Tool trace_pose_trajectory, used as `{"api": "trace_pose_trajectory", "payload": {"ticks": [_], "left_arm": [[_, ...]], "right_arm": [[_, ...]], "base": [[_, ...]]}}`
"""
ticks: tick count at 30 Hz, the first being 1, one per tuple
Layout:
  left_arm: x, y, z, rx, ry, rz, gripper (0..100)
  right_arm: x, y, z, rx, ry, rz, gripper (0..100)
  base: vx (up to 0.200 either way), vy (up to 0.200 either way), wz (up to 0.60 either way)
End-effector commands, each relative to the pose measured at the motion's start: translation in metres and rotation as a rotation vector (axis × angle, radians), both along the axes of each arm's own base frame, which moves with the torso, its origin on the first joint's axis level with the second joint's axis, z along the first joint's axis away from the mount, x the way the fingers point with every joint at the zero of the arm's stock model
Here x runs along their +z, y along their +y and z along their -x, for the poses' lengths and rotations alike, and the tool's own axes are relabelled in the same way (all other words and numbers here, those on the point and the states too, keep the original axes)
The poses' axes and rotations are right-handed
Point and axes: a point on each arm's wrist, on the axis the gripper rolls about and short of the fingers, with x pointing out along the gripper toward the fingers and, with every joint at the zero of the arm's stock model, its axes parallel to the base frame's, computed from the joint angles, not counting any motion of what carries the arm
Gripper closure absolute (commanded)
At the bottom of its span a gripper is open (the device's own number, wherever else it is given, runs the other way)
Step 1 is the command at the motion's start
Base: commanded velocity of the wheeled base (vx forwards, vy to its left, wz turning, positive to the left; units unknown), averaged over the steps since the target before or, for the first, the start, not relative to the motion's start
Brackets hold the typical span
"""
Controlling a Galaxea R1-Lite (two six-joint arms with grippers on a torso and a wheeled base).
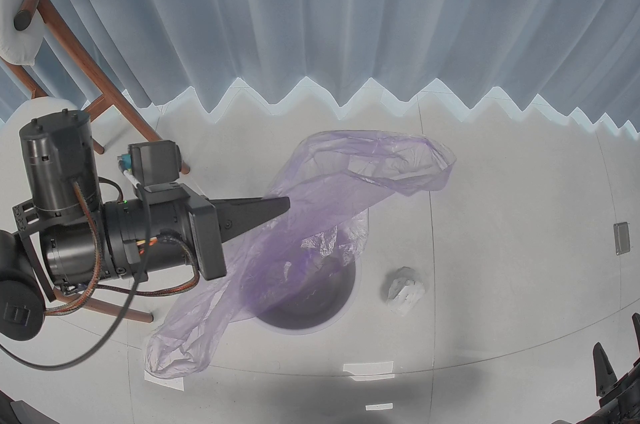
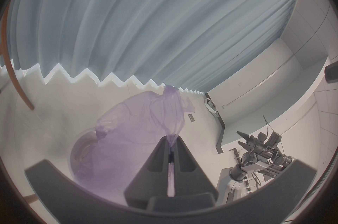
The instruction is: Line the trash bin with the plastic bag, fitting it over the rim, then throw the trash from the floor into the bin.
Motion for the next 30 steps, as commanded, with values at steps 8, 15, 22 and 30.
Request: {"api": "trace_pose_trajectory", "payload": {"ticks": [8,15,22,30], "left_arm": [[0.010,0.002,0.014,-0.018,-0.013,0.008,100],[0.022,0.002,0.011,0.023,-0.053,0.027,100],[0.020,0.002,0.010,0.039,-0.049,0.018,100],[0.019,0.002,0.011,0.040,-0.044,0.017,100]], "right_arm": [[0.148,0.013,-0.078,0.229,0.131,-0.393,0],[0.118,0.054,-0.162,0.430,0.527,-0.603,0],[0.049,0.125,-0.214,0.553,0.809,-0.496,0],[-0.021,0.187,-0.263,0.599,0.729,-0.470,0]], "base": [[0.000,0.000,0.00],[0.000,0.000,0.00],[0.000,0.000,0.00],[0.000,0.000,0.00]]}}
